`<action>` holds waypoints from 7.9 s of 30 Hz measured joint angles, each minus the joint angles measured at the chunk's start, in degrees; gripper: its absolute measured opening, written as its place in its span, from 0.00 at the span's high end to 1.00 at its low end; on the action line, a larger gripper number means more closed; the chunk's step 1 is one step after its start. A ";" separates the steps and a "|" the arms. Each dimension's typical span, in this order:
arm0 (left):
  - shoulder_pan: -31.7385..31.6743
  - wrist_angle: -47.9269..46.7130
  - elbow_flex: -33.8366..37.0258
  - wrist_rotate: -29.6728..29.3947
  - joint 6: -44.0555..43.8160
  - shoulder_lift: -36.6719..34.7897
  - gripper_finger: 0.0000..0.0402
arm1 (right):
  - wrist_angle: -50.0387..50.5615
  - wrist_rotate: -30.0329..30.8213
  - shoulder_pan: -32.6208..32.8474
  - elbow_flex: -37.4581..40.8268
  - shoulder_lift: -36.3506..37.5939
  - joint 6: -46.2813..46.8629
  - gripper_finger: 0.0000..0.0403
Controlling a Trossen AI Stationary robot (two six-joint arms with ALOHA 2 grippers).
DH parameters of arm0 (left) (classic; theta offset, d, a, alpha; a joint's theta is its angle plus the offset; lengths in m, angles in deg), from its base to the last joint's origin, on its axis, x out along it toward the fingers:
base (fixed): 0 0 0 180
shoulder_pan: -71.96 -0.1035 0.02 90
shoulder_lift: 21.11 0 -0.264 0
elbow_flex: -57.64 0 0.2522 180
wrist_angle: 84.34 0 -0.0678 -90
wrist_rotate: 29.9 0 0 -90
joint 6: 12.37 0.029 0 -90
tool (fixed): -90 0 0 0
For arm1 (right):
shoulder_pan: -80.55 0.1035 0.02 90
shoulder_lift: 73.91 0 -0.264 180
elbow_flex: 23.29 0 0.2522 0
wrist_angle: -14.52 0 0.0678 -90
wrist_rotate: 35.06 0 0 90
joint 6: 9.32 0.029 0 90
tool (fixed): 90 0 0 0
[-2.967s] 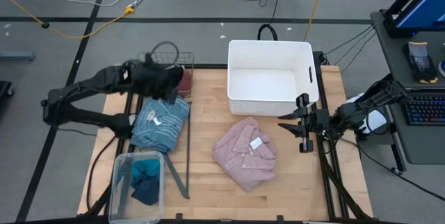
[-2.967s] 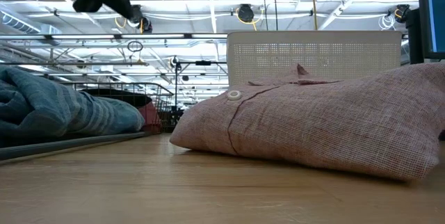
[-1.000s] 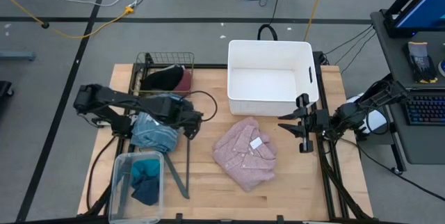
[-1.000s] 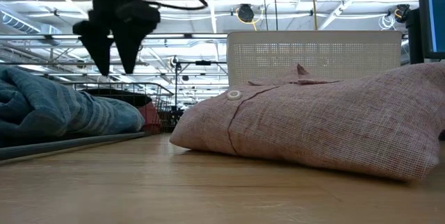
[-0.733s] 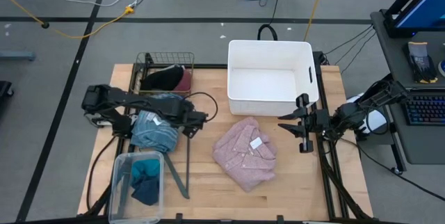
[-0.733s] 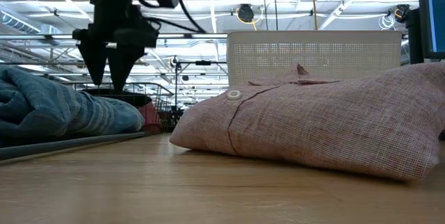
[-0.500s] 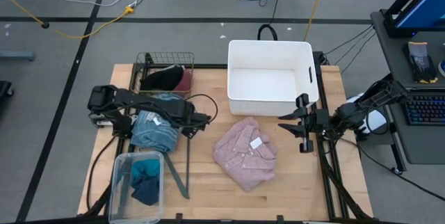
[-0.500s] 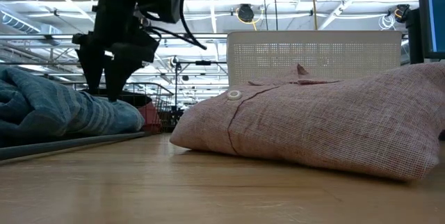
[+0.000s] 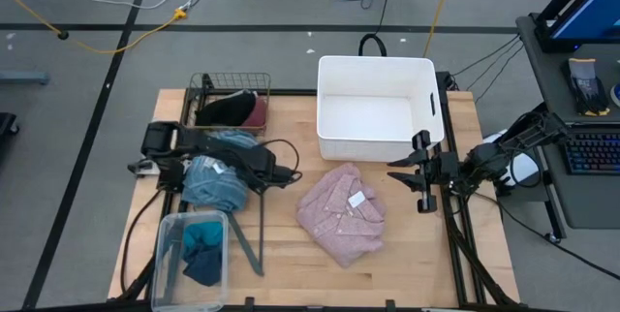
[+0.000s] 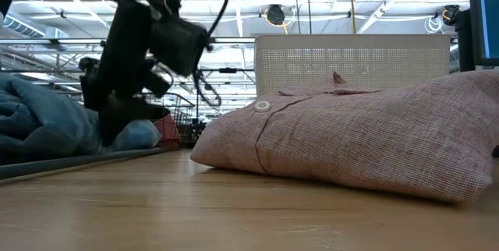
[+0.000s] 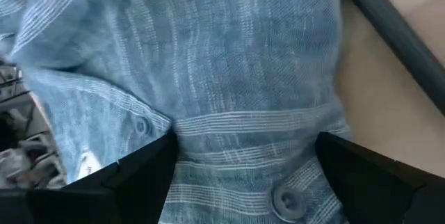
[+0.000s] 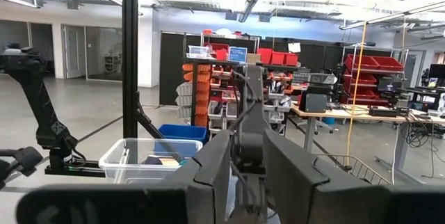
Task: Pick & Place Cloths
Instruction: Put the blue shirt into the white bin, then put the pink shirt into the white bin
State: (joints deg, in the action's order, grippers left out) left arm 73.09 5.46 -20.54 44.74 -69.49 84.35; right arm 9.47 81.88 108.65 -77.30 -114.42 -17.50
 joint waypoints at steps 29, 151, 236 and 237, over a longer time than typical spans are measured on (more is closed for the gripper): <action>-2.93 5.15 3.03 1.93 5.57 -2.01 0.93 | -0.23 0.24 0.00 0.00 0.02 0.03 0.80; -15.97 48.82 -62.17 5.50 92.11 16.22 0.94 | -6.66 37.59 0.13 0.02 0.34 -20.13 0.81; 12.50 20.54 -62.07 7.39 46.42 -2.11 0.80 | -15.18 10.60 14.46 -7.38 -22.32 -3.52 0.81; 13.20 20.65 -61.72 6.40 46.40 -2.13 0.81 | -15.02 10.58 14.62 -8.23 -23.11 -3.52 0.81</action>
State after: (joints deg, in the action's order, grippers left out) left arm 86.28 26.11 -82.26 51.14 -23.09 82.22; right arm -5.56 92.46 123.27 -85.53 -137.53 -21.03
